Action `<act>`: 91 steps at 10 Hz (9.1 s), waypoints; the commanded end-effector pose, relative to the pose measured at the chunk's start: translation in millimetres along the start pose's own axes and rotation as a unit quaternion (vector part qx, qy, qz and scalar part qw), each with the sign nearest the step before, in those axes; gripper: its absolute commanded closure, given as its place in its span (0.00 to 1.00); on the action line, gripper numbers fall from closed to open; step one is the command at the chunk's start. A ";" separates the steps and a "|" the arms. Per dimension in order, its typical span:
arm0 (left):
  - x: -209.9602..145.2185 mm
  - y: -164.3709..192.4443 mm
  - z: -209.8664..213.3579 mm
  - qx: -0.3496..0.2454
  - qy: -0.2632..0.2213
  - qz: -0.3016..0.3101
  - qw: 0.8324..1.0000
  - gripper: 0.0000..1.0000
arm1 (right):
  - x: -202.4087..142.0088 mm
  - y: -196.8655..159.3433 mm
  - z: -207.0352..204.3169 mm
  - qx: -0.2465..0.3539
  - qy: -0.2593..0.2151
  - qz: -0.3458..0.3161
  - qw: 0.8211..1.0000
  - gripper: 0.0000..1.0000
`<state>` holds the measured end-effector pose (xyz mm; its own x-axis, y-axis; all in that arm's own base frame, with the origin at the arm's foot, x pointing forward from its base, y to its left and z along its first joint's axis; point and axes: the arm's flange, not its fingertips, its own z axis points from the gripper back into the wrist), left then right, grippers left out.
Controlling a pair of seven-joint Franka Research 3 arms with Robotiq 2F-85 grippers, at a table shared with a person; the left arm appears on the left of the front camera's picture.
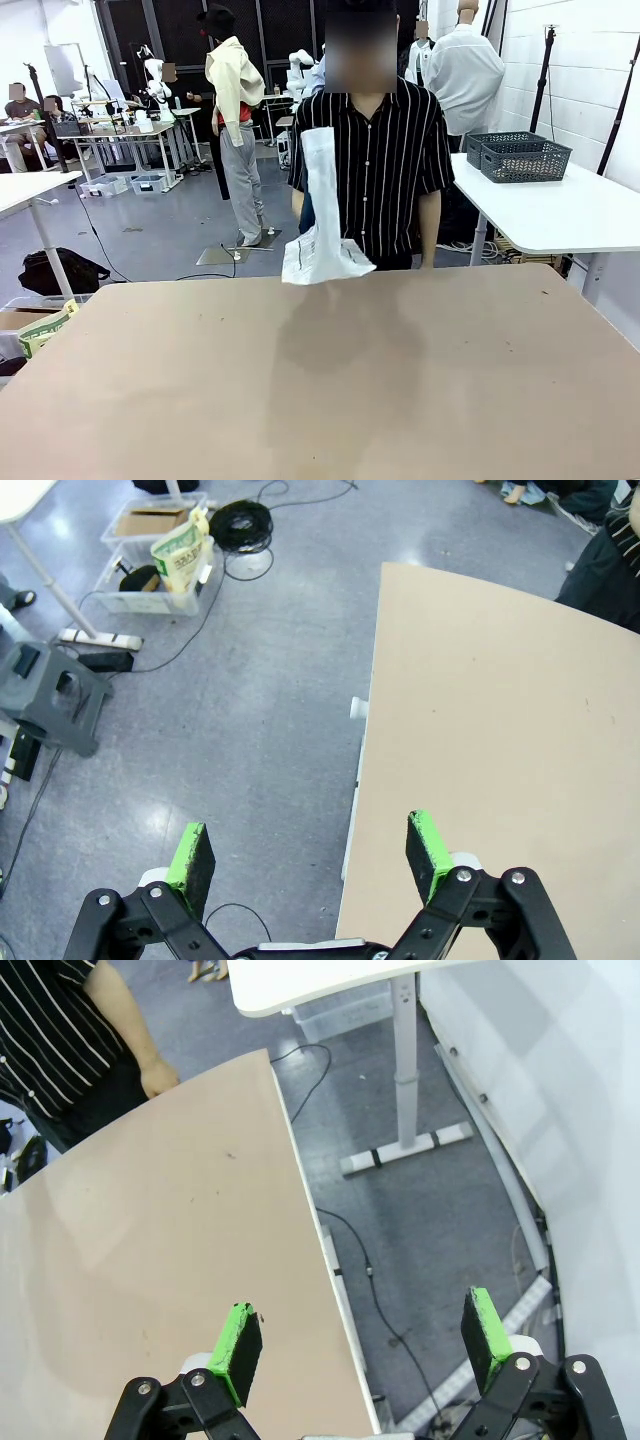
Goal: Transfer purchased items from the store into the shopping bag.
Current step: Open the Reusable shopping bag in the center of the table.
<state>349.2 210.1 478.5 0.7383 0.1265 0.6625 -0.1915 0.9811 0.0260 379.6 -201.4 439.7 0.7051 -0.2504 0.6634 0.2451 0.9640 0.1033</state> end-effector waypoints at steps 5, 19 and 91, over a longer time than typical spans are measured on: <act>0.4 0.6 1.4 0.004 -0.001 0.005 1.000 0.00 | -1.5 0.8 -1.8 0.000 0.001 -0.009 1.000 0.00; 107.1 -139.7 15.0 -0.040 -0.047 -0.190 0.980 0.00 | 61.6 135.3 89.3 0.127 -0.051 0.129 0.982 0.00; 157.7 -379.1 -82.4 -0.273 0.180 -0.348 0.878 1.00 | -30.2 555.3 60.7 0.140 0.225 0.272 0.925 1.00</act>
<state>575.4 -119.2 508.2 0.7676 -0.5469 0.3342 0.6131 0.7784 -0.1346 458.9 343.7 517.6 0.9071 0.3124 0.2821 -0.3525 0.9301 0.1032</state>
